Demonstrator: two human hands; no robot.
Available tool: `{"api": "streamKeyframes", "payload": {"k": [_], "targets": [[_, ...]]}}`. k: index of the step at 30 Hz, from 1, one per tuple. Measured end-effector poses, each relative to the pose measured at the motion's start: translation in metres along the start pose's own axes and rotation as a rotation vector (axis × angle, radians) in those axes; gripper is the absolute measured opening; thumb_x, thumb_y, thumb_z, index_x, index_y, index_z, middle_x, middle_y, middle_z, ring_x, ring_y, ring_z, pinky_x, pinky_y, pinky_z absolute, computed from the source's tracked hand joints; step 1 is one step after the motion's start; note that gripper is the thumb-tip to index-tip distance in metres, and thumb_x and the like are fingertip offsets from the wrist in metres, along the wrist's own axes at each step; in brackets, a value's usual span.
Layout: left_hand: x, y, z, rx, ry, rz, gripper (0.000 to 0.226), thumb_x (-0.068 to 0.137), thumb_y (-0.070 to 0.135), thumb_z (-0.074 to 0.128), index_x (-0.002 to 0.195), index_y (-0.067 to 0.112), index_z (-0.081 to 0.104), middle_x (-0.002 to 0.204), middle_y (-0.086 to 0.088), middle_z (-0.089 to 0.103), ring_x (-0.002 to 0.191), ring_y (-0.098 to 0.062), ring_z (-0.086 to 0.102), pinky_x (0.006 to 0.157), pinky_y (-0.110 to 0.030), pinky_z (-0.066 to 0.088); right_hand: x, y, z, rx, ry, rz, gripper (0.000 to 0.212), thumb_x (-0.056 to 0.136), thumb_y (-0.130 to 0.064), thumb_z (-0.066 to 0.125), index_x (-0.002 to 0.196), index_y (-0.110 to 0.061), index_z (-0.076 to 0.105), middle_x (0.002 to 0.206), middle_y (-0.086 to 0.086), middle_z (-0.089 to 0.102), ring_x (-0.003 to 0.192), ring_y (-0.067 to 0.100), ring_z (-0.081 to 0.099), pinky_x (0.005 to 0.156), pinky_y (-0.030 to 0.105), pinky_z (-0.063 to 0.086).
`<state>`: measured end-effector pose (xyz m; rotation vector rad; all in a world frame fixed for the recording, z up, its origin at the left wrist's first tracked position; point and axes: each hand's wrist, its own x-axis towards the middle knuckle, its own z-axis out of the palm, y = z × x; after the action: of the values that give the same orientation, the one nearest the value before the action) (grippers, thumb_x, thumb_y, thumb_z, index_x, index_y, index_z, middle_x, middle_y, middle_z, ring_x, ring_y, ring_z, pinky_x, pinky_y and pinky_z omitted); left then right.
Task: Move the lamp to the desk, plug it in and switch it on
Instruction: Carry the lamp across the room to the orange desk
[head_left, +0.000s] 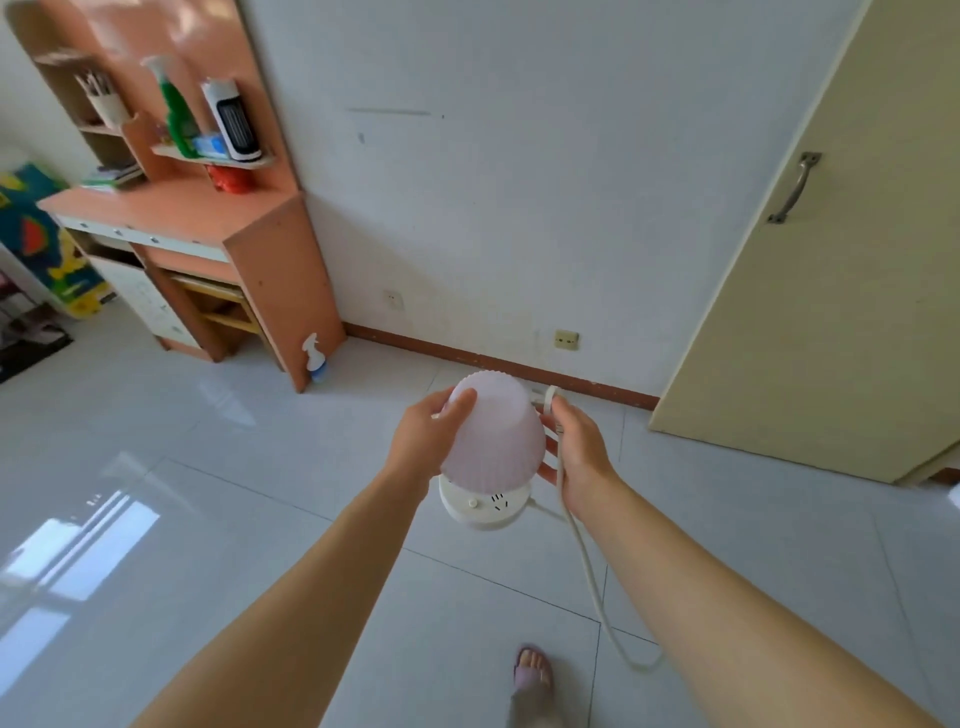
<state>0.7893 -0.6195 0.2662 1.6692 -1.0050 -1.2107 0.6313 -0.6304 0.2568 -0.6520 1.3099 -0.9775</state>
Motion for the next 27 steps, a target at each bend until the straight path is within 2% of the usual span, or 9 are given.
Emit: {"api": "streamKeyframes", "payload": {"k": [3,6,9,12,15,17,20,25,27], "targets": [[0.03,0.008,-0.017,-0.039,0.035,-0.021,0.031,0.087,0.046,0.053,0.115,0.033,0.06,0.097,0.007,0.061,0.085,-0.009,0.058,0.057,-0.027,0.049,0.035,-0.012,0.025,-0.007,-0.036,0.016,0.023,0.093,-0.044,0.045,0.093,-0.026,0.058,0.121,0.004,0.06,0.115,0.026,0.054,0.097,0.049,0.048],[0.065,0.019,-0.032,-0.07,0.108,-0.048,0.037,0.087,0.047,0.053,0.12,0.031,0.058,0.1,0.005,0.061,0.085,-0.013,0.058,0.057,-0.027,0.048,0.071,-0.029,0.056,-0.05,-0.1,0.008,0.022,0.093,-0.046,0.045,0.09,-0.029,0.059,0.119,0.003,0.061,0.113,0.025,0.055,0.095,0.048,0.049],[0.097,0.033,-0.047,-0.08,0.156,-0.069,0.035,0.087,0.048,0.052,0.118,0.034,0.058,0.101,0.004,0.061,0.087,-0.015,0.058,0.063,-0.03,0.048,0.103,-0.044,0.082,-0.093,-0.134,0.022,0.032,0.093,-0.046,0.043,0.103,-0.023,0.062,0.122,0.003,0.061,0.114,0.025,0.055,0.098,0.051,0.048],[0.131,0.044,-0.064,-0.111,0.251,-0.037,0.023,0.087,0.049,0.051,0.107,0.041,0.059,0.101,0.006,0.061,0.094,-0.018,0.059,0.08,-0.039,0.051,0.134,-0.065,0.115,-0.132,-0.217,0.018,0.04,0.093,-0.047,0.042,0.112,-0.02,0.063,0.123,0.001,0.062,0.116,0.024,0.055,0.098,0.051,0.048],[0.163,0.053,-0.085,-0.113,0.342,0.011,0.029,0.087,0.05,0.049,0.108,0.036,0.061,0.107,0.005,0.063,0.099,-0.018,0.059,0.09,-0.044,0.05,0.162,-0.081,0.151,-0.145,-0.291,0.006,0.04,0.092,-0.046,0.043,0.11,-0.016,0.063,0.116,0.0,0.064,0.112,0.022,0.057,0.093,0.049,0.051],[0.181,0.058,-0.099,-0.121,0.401,0.009,0.035,0.088,0.05,0.049,0.115,0.032,0.061,0.113,0.003,0.063,0.102,-0.021,0.058,0.092,-0.046,0.049,0.176,-0.086,0.173,-0.149,-0.319,0.001,0.04,0.092,-0.046,0.043,0.109,-0.016,0.062,0.116,0.001,0.065,0.11,0.021,0.059,0.09,0.046,0.053],[0.212,0.063,-0.125,-0.157,0.471,0.01,0.03,0.088,0.048,0.05,0.111,0.033,0.063,0.111,0.003,0.062,0.105,-0.024,0.057,0.092,-0.047,0.048,0.201,-0.091,0.213,-0.167,-0.354,0.011,0.035,0.092,-0.044,0.043,0.108,-0.021,0.063,0.113,0.0,0.066,0.109,0.021,0.06,0.081,0.041,0.054],[0.265,0.062,-0.173,-0.168,0.534,0.026,0.036,0.087,0.049,0.05,0.115,0.03,0.062,0.126,0.0,0.06,0.111,-0.025,0.055,0.095,-0.048,0.047,0.238,-0.095,0.28,-0.169,-0.36,0.012,0.033,0.091,-0.046,0.044,0.104,-0.024,0.064,0.108,-0.001,0.066,0.103,0.019,0.062,0.065,0.034,0.054],[0.296,0.061,-0.203,-0.16,0.524,0.02,0.042,0.086,0.05,0.051,0.12,0.027,0.059,0.132,0.001,0.057,0.116,-0.025,0.053,0.099,-0.051,0.046,0.258,-0.093,0.317,-0.162,-0.339,0.002,0.03,0.09,-0.046,0.045,0.097,-0.024,0.064,0.103,-0.002,0.067,0.098,0.018,0.063,0.067,0.035,0.055]]}}
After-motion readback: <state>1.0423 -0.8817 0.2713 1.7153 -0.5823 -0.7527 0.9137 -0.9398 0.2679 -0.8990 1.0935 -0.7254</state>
